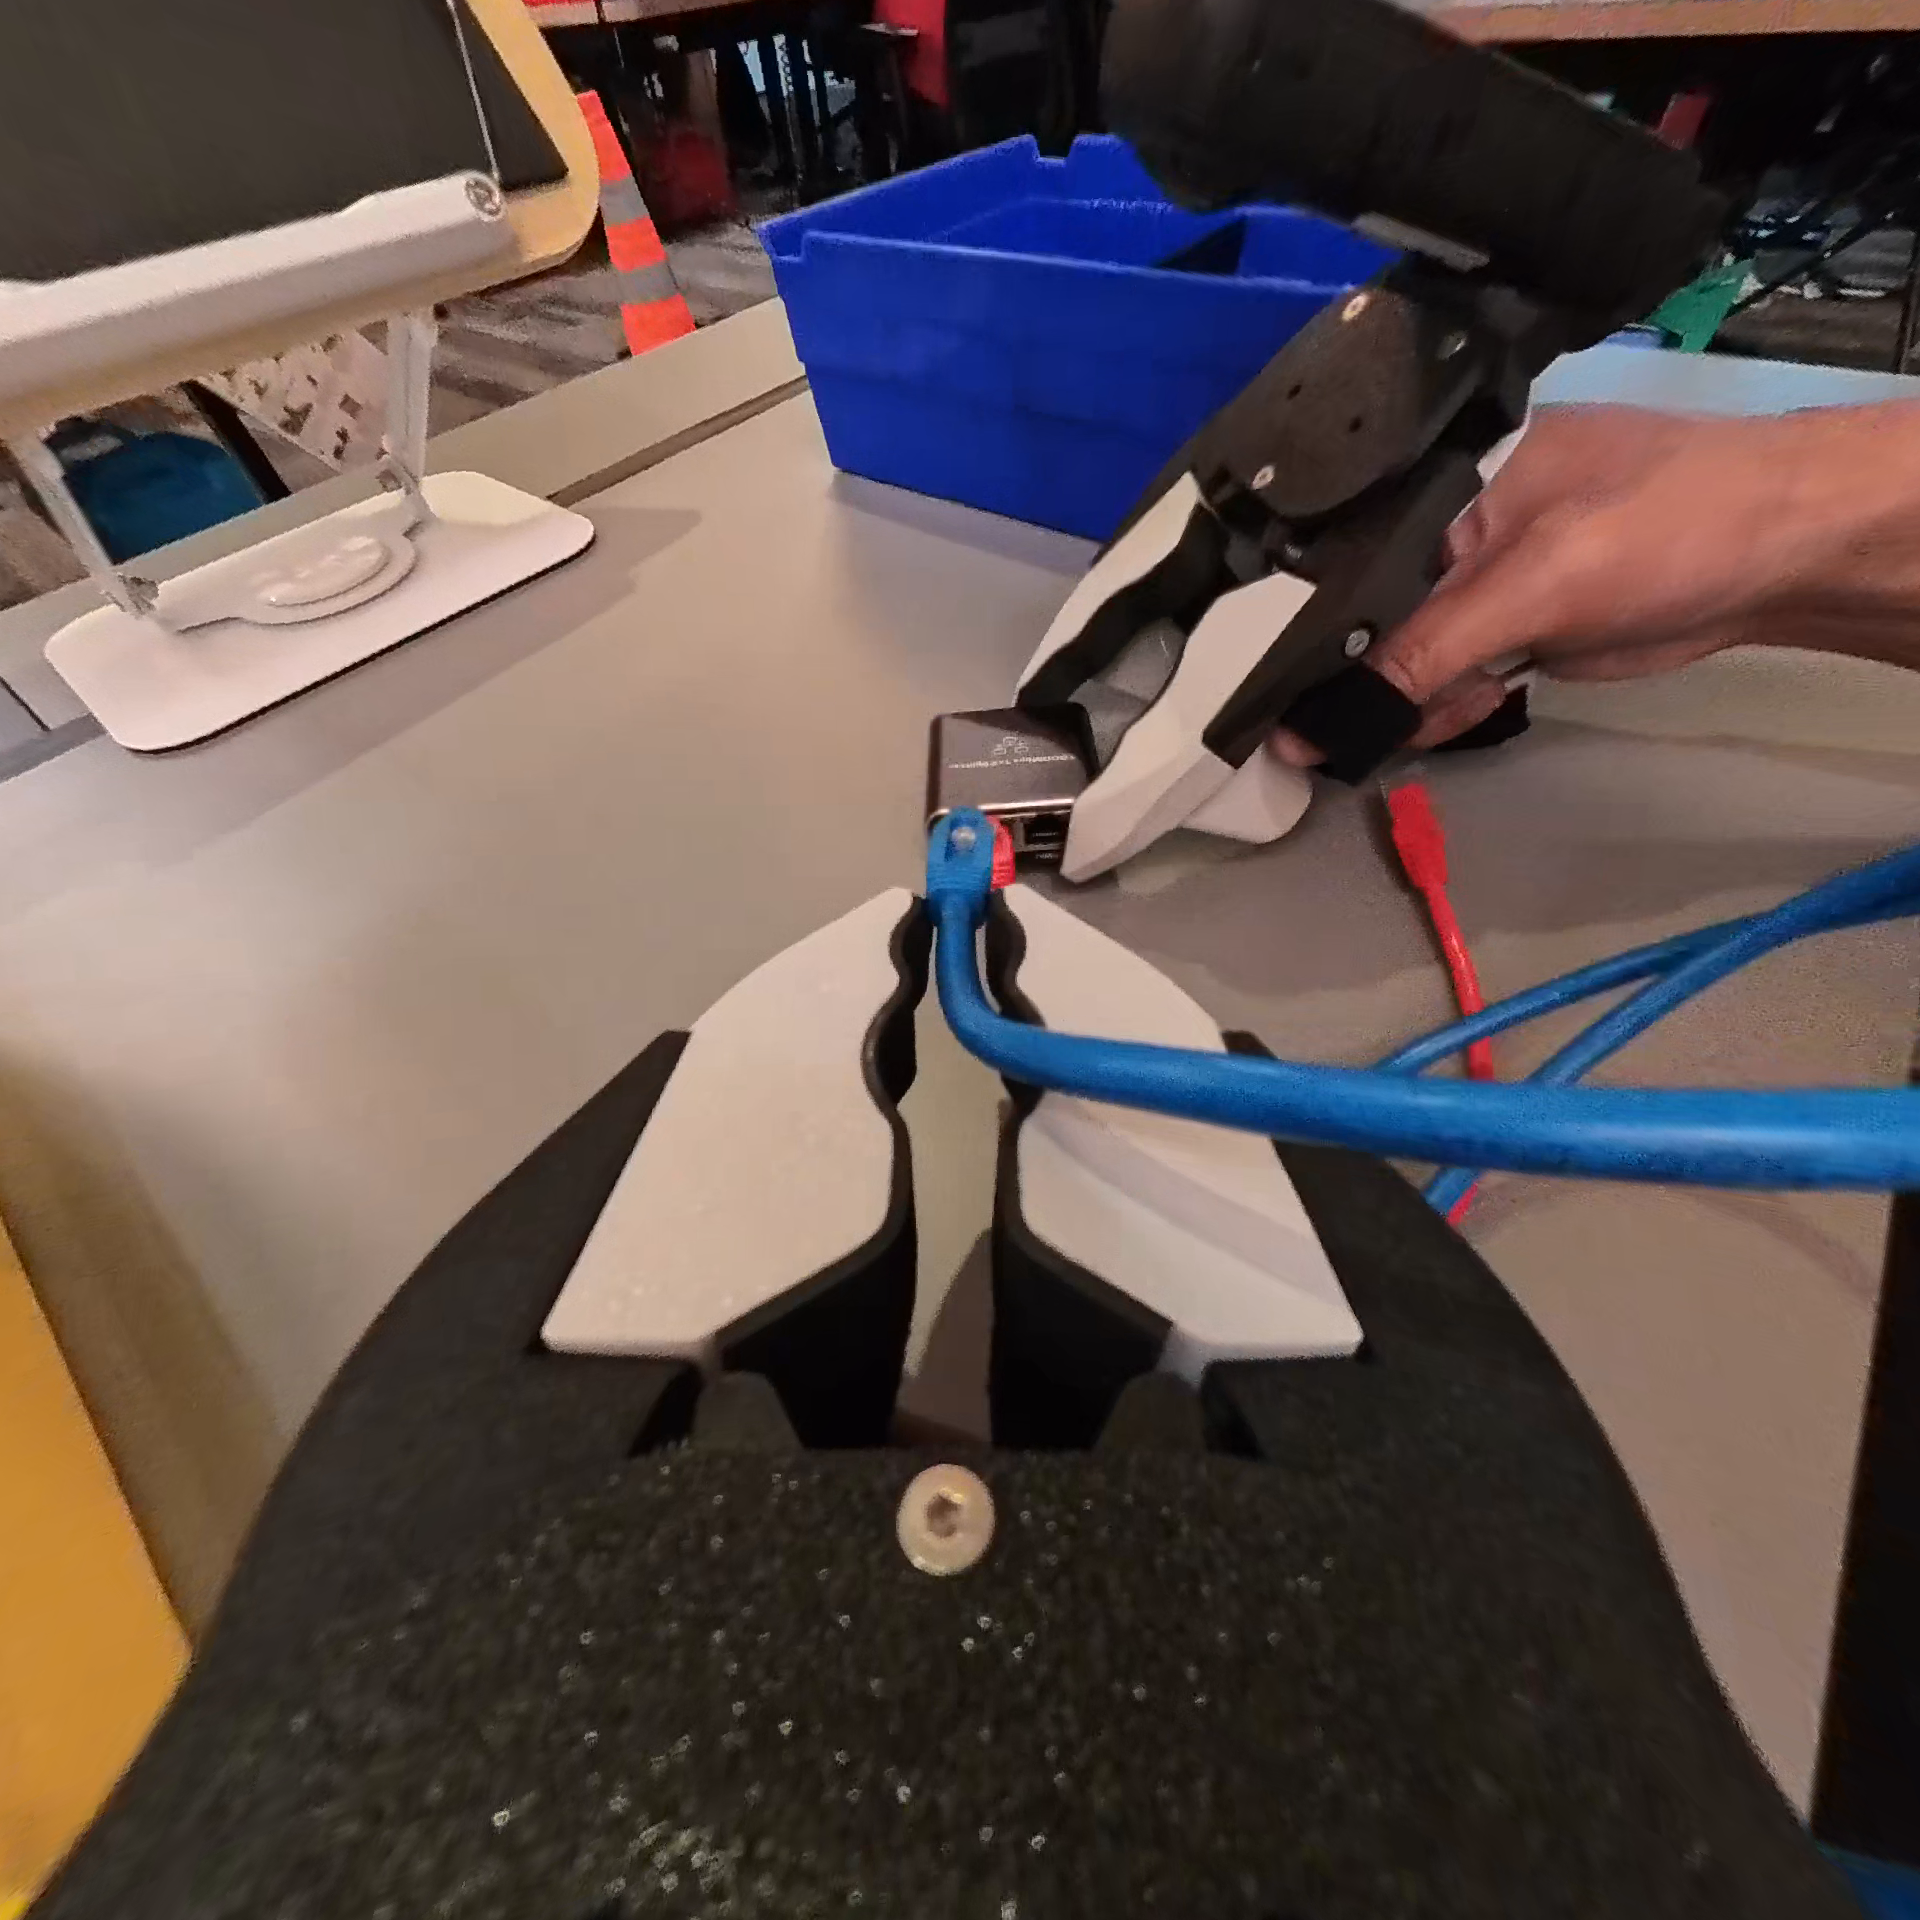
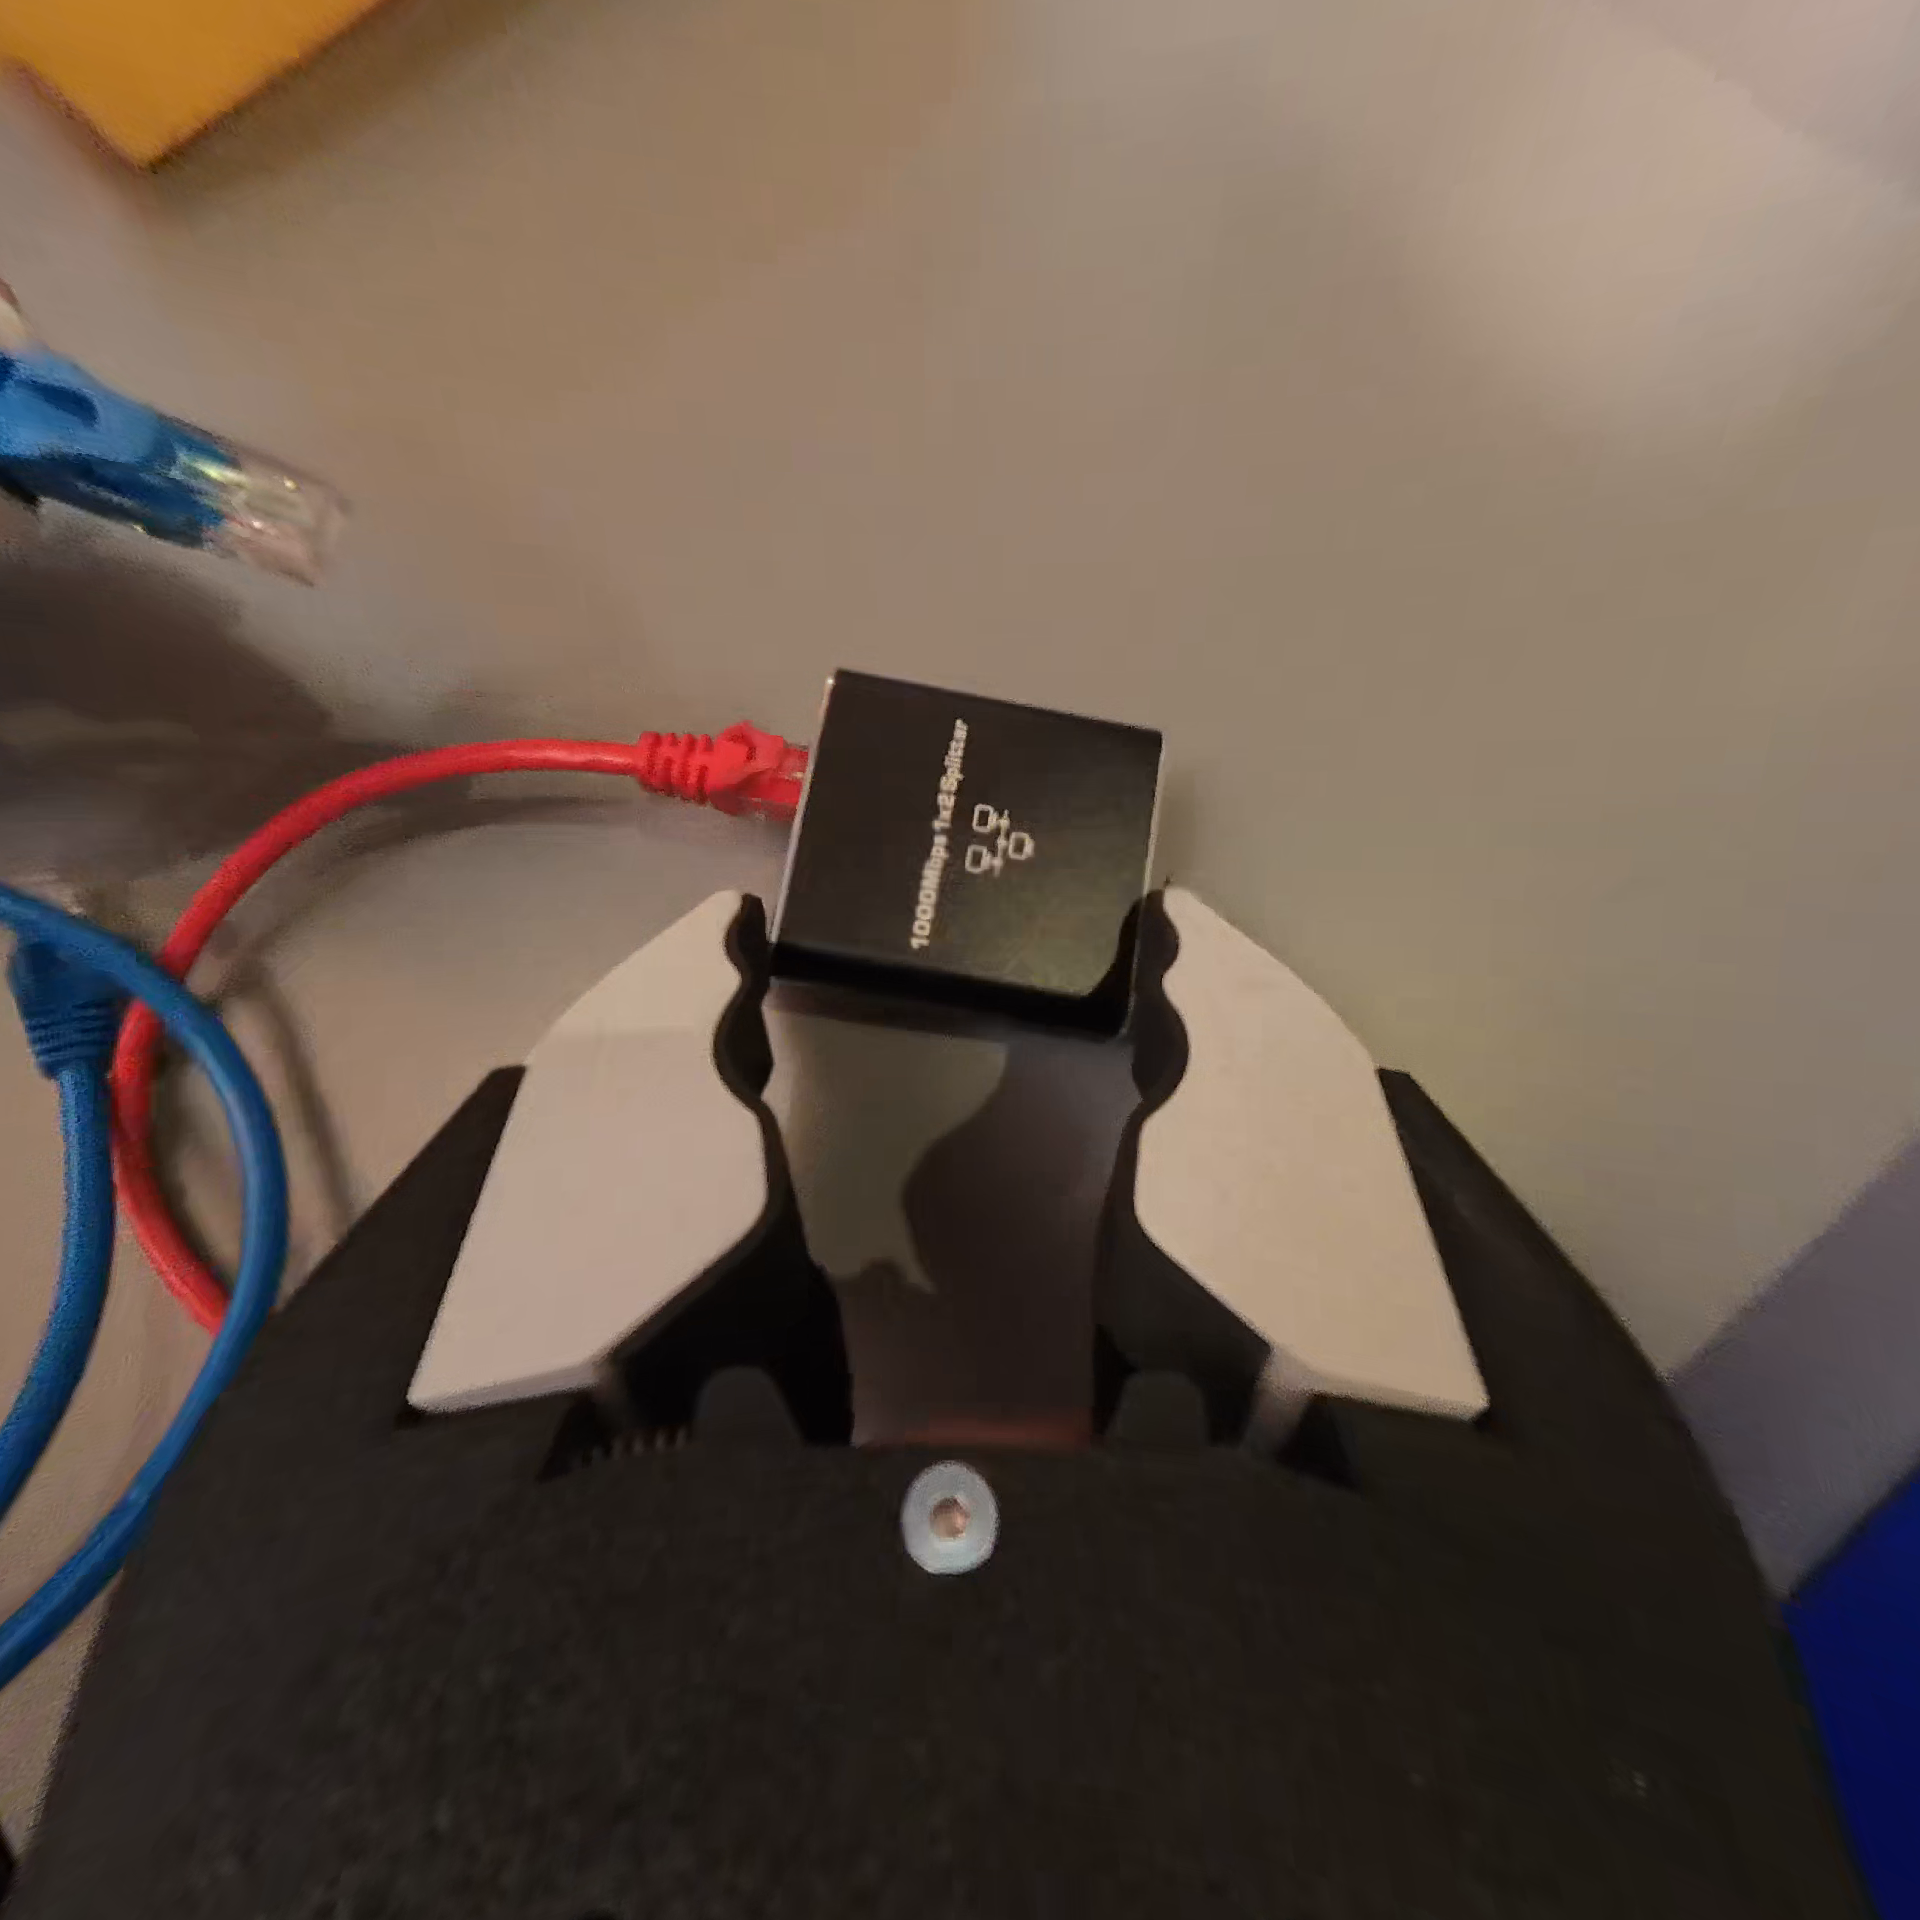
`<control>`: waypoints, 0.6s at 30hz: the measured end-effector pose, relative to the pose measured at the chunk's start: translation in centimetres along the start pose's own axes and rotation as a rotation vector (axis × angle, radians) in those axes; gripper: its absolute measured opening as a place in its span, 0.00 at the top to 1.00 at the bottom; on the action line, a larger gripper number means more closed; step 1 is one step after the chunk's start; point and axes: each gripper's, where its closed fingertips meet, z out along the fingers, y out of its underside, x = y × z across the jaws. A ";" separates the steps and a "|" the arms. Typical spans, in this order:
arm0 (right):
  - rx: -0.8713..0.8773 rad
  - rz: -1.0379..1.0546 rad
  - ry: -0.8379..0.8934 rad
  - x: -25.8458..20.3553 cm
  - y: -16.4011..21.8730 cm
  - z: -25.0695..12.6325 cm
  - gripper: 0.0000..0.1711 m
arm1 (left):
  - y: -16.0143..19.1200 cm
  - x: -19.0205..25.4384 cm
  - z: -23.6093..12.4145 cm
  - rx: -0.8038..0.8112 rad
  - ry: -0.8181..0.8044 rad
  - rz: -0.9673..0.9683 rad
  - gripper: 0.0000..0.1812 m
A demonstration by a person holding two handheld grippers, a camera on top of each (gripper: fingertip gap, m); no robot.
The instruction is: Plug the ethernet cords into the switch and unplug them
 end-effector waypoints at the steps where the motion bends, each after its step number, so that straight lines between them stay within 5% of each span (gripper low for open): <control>1: 0.010 -0.001 -0.002 -0.4 -0.1 0.1 0.60 | 0.1 0.1 -0.4 0.002 0.000 0.008 0.94; 6: 0.012 -0.097 0.042 -0.6 0.1 -0.6 0.52 | 0.8 0.0 -3.3 0.015 -0.007 0.008 0.94; 9: 0.031 -0.212 0.054 0.1 0.6 -2.8 0.66 | 0.8 -0.6 -4.4 0.023 -0.027 0.010 0.94; 12: -0.007 -0.475 0.074 0.3 0.4 -4.6 0.60 | 0.8 -1.2 -4.6 0.023 -0.026 0.014 0.94; 18: -0.181 -1.029 -0.043 -2.8 -3.1 -4.2 0.67 | 1.3 -1.3 -4.2 0.026 0.022 -0.008 0.95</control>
